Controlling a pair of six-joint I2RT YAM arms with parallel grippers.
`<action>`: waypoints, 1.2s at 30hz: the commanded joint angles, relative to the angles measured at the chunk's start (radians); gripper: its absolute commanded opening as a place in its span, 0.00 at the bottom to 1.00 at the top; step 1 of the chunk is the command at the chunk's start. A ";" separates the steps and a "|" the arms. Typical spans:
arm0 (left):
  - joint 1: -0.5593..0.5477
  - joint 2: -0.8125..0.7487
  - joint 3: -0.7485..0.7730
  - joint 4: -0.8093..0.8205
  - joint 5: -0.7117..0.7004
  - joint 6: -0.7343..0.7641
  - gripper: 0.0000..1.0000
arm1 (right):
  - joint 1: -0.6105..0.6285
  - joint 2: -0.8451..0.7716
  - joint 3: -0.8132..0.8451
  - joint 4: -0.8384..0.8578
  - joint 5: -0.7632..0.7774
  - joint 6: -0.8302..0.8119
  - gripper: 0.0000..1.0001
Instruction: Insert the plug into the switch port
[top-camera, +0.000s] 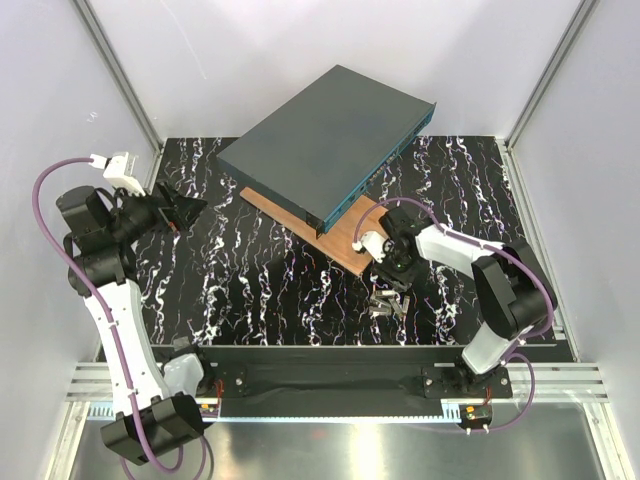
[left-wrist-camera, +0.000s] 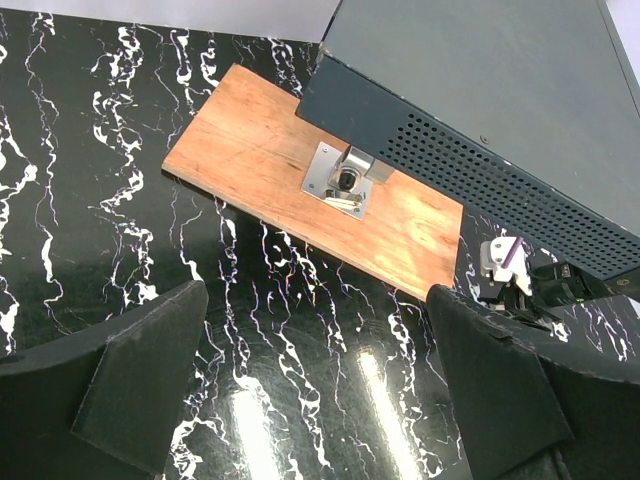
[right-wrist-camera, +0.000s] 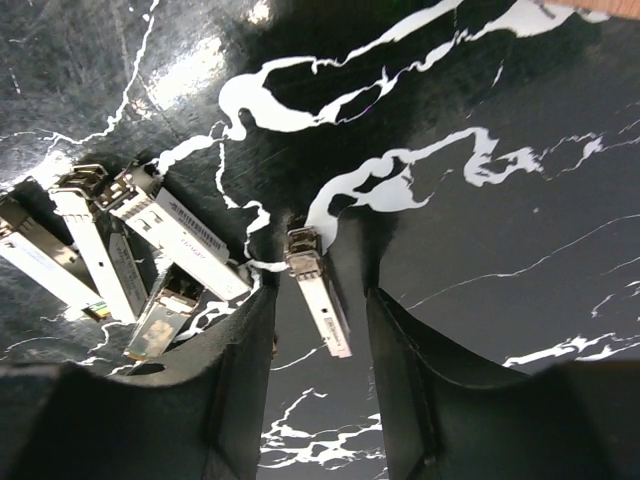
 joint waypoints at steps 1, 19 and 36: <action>-0.001 -0.024 -0.003 0.053 0.040 0.017 0.99 | 0.011 0.005 0.036 0.035 0.024 -0.043 0.49; -0.001 -0.025 0.220 0.108 0.061 -0.009 0.99 | -0.517 -0.258 0.188 -0.115 -0.260 0.144 0.00; -0.918 0.318 0.775 -0.149 -0.472 0.316 0.95 | -0.823 -0.651 0.258 0.630 -0.863 1.386 0.00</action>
